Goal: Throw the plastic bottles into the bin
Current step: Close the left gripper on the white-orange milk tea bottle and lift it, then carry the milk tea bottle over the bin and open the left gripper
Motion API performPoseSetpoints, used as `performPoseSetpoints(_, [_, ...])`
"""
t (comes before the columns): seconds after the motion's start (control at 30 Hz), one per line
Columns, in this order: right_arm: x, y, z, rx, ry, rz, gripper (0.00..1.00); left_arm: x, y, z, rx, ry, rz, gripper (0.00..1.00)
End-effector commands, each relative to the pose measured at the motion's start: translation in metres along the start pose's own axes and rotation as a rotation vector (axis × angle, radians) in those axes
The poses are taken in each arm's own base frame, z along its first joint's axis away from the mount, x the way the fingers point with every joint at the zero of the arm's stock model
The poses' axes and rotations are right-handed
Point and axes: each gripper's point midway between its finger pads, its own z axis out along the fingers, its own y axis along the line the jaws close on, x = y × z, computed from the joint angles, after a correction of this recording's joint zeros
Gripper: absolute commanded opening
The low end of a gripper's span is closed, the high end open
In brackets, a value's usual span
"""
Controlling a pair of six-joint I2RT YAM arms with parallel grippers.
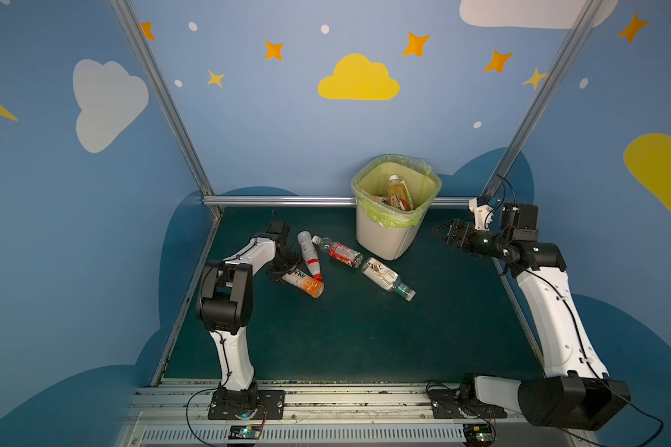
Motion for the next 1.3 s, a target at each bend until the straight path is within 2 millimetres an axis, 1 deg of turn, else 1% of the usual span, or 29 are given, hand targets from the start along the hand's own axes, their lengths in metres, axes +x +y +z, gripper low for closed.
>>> performPoseSetpoints(0.0, [-0.006, 0.003, -0.003, -0.017, -0.013, -0.009, 0.90, -0.004, -0.001, 0.004, -0.016, 0.003, 0.009, 0.82])
performPoseSetpoints(0.17, [-0.007, -0.001, -0.001, -0.016, -0.009, 0.008, 0.90, -0.007, -0.002, 0.010, -0.027, 0.011, 0.025, 0.74])
performPoseSetpoints(0.33, [-0.009, -0.004, -0.003, -0.007, -0.015, 0.017, 0.90, -0.008, -0.001, 0.013, -0.034, 0.023, 0.038, 0.62])
performPoseSetpoints(0.43, [-0.010, -0.006, -0.003, -0.003, -0.016, 0.027, 0.90, -0.010, -0.001, 0.011, -0.029, 0.025, 0.042, 0.54])
performPoseSetpoints(0.53, [-0.011, -0.005, -0.005, -0.003, -0.021, 0.030, 0.90, -0.012, -0.005, 0.000, -0.006, 0.011, 0.046, 0.53])
performPoseSetpoints(0.67, [-0.013, -0.006, -0.006, 0.003, -0.031, 0.035, 0.90, -0.020, -0.015, -0.030, 0.043, -0.035, 0.061, 0.53])
performPoseSetpoints(0.77, [-0.014, -0.006, -0.007, 0.005, -0.034, 0.037, 0.90, -0.031, -0.026, -0.062, 0.108, -0.095, 0.063, 0.54])
performPoseSetpoints(0.83, [-0.014, -0.006, -0.006, 0.007, -0.036, 0.042, 0.90, -0.035, -0.040, -0.088, 0.186, -0.128, 0.074, 0.54])
performPoseSetpoints(0.93, [-0.016, -0.005, -0.006, 0.002, -0.041, 0.047, 0.90, -0.046, -0.061, -0.136, 0.278, -0.236, 0.111, 0.54])
performPoseSetpoints(1.0, [-0.017, -0.005, -0.006, -0.002, -0.044, 0.050, 0.90, -0.054, -0.073, -0.177, 0.341, -0.350, 0.133, 0.53])
performPoseSetpoints(1.03, [-0.018, -0.004, -0.006, -0.004, -0.045, 0.052, 0.90, -0.055, -0.080, -0.195, 0.381, -0.397, 0.147, 0.53])
performPoseSetpoints(1.13, [-0.019, -0.004, -0.005, -0.010, -0.047, 0.056, 0.90, -0.056, -0.099, -0.263, 0.531, -0.584, 0.174, 0.53])
performPoseSetpoints(1.2, [-0.019, -0.003, -0.003, -0.013, -0.044, 0.058, 0.90, -0.049, -0.108, -0.311, 0.644, -0.725, 0.195, 0.53])
performPoseSetpoints(1.27, [-0.020, -0.002, -0.003, -0.017, -0.043, 0.058, 0.90, -0.039, -0.117, -0.355, 0.745, -0.856, 0.225, 0.53])
